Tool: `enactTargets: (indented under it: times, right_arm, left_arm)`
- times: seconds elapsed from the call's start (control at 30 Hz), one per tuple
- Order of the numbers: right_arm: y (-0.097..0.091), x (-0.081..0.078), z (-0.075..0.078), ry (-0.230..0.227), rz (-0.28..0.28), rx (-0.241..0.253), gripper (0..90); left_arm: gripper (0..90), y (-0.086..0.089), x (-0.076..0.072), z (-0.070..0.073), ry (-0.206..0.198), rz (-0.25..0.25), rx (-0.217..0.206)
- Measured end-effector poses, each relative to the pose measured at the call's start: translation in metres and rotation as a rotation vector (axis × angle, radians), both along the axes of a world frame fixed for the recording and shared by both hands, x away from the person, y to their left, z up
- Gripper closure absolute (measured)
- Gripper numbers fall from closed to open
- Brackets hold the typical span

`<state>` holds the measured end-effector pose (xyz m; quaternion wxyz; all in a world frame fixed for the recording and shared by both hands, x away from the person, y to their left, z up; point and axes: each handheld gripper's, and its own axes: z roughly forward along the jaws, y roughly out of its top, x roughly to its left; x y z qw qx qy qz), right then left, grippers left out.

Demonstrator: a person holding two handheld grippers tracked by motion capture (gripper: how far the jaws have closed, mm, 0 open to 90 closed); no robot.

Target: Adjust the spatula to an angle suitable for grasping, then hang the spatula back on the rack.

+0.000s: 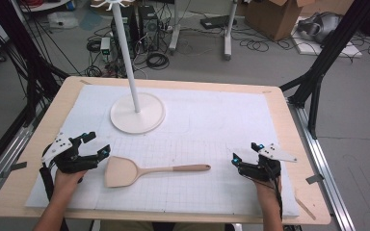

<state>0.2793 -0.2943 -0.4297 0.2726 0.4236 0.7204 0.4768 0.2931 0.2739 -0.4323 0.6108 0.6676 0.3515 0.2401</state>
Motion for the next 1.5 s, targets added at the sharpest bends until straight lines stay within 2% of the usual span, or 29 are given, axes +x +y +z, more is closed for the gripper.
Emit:
enactTargets:
  times: [0.07,0.23,0.3,0.47,0.57,0.63,0.7,0.8,0.87,0.93,1.0,1.03,1.17,1.3,1.47,1.5]
  right_arm:
    - [0.002,-0.001,0.002,0.000,0.006,-0.018,16.3]
    - [0.002,-0.002,0.001,0.011,0.020,0.000,16.3]
    - [0.003,-0.002,-0.001,0.020,0.036,-0.008,16.3]
    - [0.007,0.001,-0.002,0.031,0.047,-0.012,16.3]
    - [0.010,0.004,-0.001,0.020,0.058,-0.020,16.3]
    - [0.011,0.003,0.001,0.029,0.064,-0.018,16.3]
    - [0.012,0.003,0.001,0.020,0.073,-0.021,16.3]
    - [0.013,0.004,0.001,0.025,0.081,-0.023,16.3]
    - [0.014,0.003,0.002,0.033,0.087,-0.022,16.3]
    - [0.015,0.003,0.002,0.029,0.091,-0.025,16.3]
    - [0.015,0.003,0.002,0.031,0.095,-0.024,16.3]
    - [0.016,0.004,0.002,0.027,0.101,-0.032,16.3]
    - [0.018,0.004,0.004,0.032,0.106,-0.042,16.3]
    - [0.024,0.003,0.007,0.037,0.123,-0.083,16.3]
    - [0.024,0.005,0.008,0.029,0.129,-0.065,16.3]
    - [0.025,0.006,0.008,0.031,0.134,-0.063,16.3]
  left_arm:
    - [16.6,-0.003,0.000,0.005,-0.001,-0.015,0.019]
    - [16.6,-0.010,-0.001,0.017,-0.010,-0.053,0.031]
    - [16.7,-0.014,0.000,0.019,-0.005,-0.070,0.042]
    - [17.5,-0.024,0.007,0.024,0.042,-0.174,0.064]
    - [17.9,-0.032,0.009,0.028,0.062,-0.228,0.078]
    - [17.3,-0.038,0.010,0.032,0.077,-0.247,0.091]
    - [17.3,-0.045,0.011,0.035,0.076,-0.267,0.106]
    - [19.3,-0.056,0.013,0.039,0.078,-0.321,0.151]
    - [25.5,-0.065,0.016,0.041,0.089,-0.370,0.191]
    - [26.7,-0.074,0.018,0.040,0.105,-0.414,0.234]
    - [27.9,-0.084,0.020,0.038,0.126,-0.450,0.264]
    - [31.4,-0.088,0.021,0.037,0.136,-0.471,0.278]
    - [33.0,-0.102,0.023,0.031,0.187,-0.540,0.328]
    - [35.3,-0.111,0.024,0.026,0.230,-0.569,0.364]
    - [36.0,-0.126,0.027,0.022,0.275,-0.601,0.445]
    - [36.3,-0.128,0.027,0.021,0.281,-0.608,0.449]
